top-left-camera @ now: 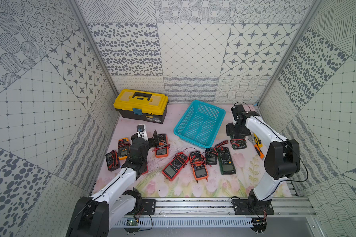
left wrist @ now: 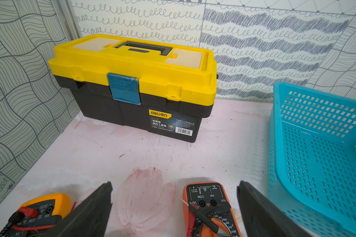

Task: Put the multimeter into the basket
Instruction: Pick up the multimeter from the center of the board.

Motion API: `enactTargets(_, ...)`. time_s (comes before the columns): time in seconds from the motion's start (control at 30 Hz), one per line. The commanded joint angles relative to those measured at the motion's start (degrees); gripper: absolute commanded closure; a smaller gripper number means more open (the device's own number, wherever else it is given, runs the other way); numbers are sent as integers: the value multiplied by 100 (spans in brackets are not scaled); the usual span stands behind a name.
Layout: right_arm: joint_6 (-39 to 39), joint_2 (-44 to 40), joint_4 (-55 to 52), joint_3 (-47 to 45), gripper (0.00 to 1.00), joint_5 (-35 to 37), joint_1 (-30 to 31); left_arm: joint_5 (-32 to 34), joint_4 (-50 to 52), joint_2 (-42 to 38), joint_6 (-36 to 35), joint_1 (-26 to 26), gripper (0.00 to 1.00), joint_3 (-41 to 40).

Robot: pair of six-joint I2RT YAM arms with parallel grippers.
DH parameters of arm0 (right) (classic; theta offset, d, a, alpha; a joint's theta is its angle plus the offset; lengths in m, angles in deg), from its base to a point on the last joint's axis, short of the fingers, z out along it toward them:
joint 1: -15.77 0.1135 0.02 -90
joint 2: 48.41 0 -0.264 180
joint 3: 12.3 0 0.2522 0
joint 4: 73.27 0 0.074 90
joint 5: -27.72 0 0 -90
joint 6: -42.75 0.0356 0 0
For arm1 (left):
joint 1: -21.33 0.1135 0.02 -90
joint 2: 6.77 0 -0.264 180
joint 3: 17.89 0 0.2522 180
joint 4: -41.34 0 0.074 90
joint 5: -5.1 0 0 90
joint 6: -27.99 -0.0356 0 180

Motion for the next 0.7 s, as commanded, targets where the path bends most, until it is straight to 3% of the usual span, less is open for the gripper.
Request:
enactTargets(0.0,-241,-313,71,591,84,329,121,86,-216,17,138,-23,1,-35)
enactTargets(0.17,-635,-242,676,1268,85,250,658,79,-221,4,211,-17,1,-43)
enactTargets(0.47,-986,704,1555,2569,89,-375,1663,-56,-182,-69,501,-19,1,-44)
enactTargets(0.67,-1271,1655,1078,3588,89,-650,2100,-95,-34,-220,651,-17,1,-16)
